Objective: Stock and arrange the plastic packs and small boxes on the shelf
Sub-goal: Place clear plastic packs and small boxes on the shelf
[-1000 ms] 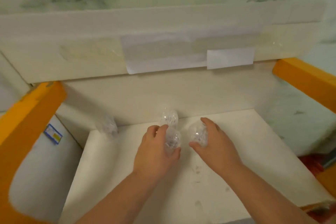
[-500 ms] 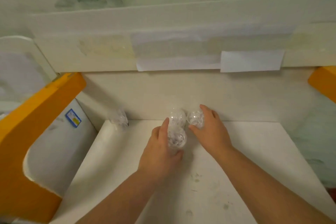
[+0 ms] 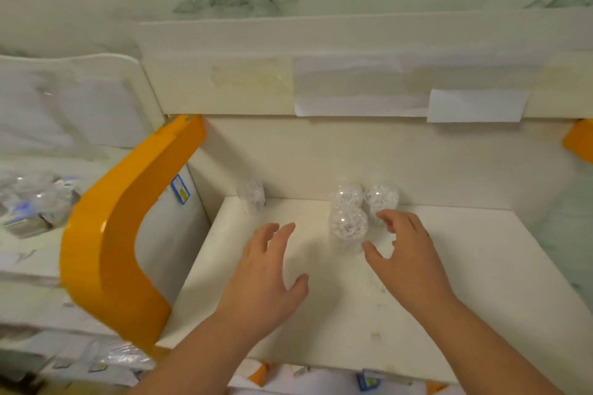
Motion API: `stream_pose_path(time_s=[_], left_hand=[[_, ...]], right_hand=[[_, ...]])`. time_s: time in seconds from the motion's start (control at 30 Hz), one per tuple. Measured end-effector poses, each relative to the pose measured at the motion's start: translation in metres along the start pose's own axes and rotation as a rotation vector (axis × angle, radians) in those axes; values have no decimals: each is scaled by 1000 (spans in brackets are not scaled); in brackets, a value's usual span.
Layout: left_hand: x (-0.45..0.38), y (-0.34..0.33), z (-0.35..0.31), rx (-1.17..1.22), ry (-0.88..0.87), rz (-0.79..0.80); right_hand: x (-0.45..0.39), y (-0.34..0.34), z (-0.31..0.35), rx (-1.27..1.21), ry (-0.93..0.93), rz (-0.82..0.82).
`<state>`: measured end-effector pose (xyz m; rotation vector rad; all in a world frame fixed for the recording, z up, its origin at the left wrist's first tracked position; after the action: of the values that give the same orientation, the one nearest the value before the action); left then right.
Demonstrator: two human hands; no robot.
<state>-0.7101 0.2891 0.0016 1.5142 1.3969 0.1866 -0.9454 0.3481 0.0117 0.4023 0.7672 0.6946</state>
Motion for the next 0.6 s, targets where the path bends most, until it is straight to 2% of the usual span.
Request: stream_pose_path(time_s=[0.1, 0.3, 0.4, 0.6], left_hand=[[29, 40, 10, 53, -52, -29], [111, 138, 63, 129, -77, -134], [146, 184, 108, 60, -54, -158], [179, 271, 200, -134, 112, -223]], right_hand=[[43, -20, 47, -84, 40, 75], [123, -59, 149, -47, 184, 198], [164, -81, 203, -52, 240, 262], [223, -135, 298, -111, 319, 370]])
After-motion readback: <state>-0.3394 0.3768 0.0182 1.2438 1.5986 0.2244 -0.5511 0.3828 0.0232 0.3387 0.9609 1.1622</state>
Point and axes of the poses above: each hand's wrist, its own x-axis away from the middle knuckle, its own y-axis out of the back of the hand, z = x × y, the point moved 7 cm from there along -x, towards the middle knuckle, and after that the axes turned 14 degrees about -z, right-handed, at the moved point
